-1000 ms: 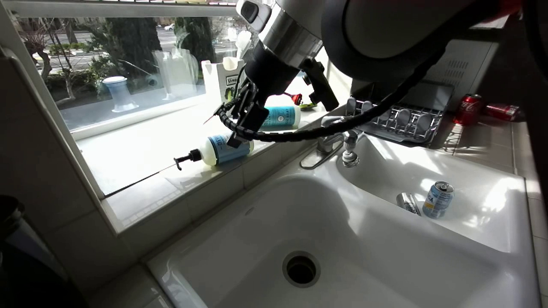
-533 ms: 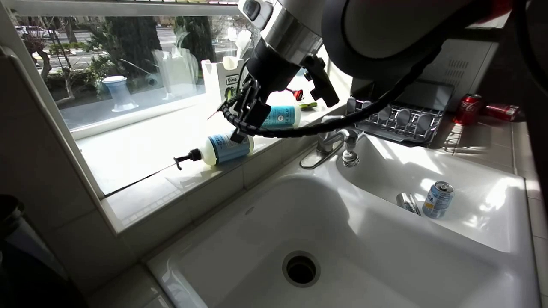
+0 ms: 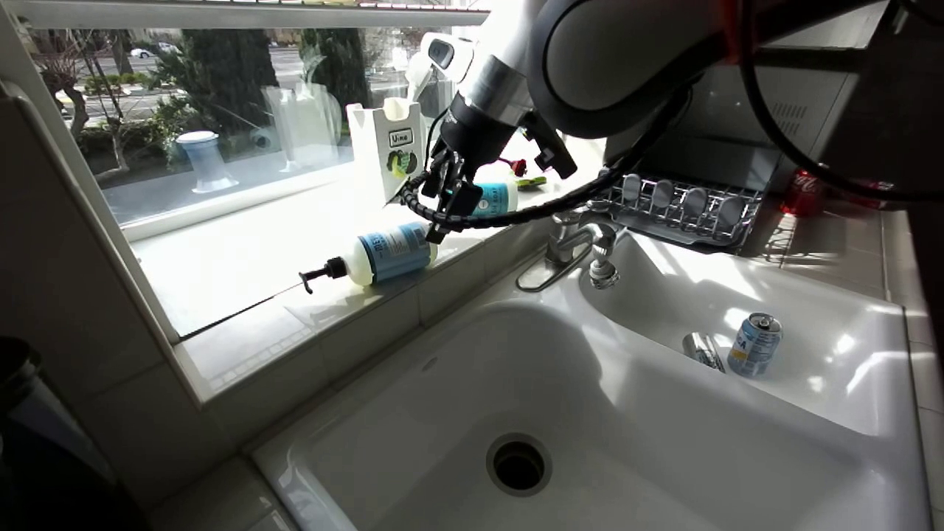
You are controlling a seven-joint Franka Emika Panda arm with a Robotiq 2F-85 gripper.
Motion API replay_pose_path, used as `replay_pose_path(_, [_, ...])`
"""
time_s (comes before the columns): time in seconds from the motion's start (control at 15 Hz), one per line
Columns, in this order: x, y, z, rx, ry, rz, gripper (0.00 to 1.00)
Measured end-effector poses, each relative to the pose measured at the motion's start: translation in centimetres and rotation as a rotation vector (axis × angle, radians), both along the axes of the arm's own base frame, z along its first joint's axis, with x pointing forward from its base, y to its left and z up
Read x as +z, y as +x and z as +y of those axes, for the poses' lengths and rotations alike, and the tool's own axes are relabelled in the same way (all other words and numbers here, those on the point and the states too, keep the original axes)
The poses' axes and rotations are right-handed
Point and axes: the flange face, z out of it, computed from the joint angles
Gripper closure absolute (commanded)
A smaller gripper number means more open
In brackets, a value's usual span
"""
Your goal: Put the bottles bottom first on the windowsill
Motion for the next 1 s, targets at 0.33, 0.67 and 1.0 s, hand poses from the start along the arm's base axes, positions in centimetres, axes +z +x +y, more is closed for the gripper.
replay_pose_path(0.33, [-0.5, 1.3, 0.4, 0.14, -0.058, 0.031, 0.0])
replay_pose_path(0.67, [-0.3, 1.9, 0.4, 0.24, -0.106, 0.007, 0.0])
replay_pose_path(1.0, [-0.3, 2.1, 0.6, 0.264, -0.1, 0.003, 0.0])
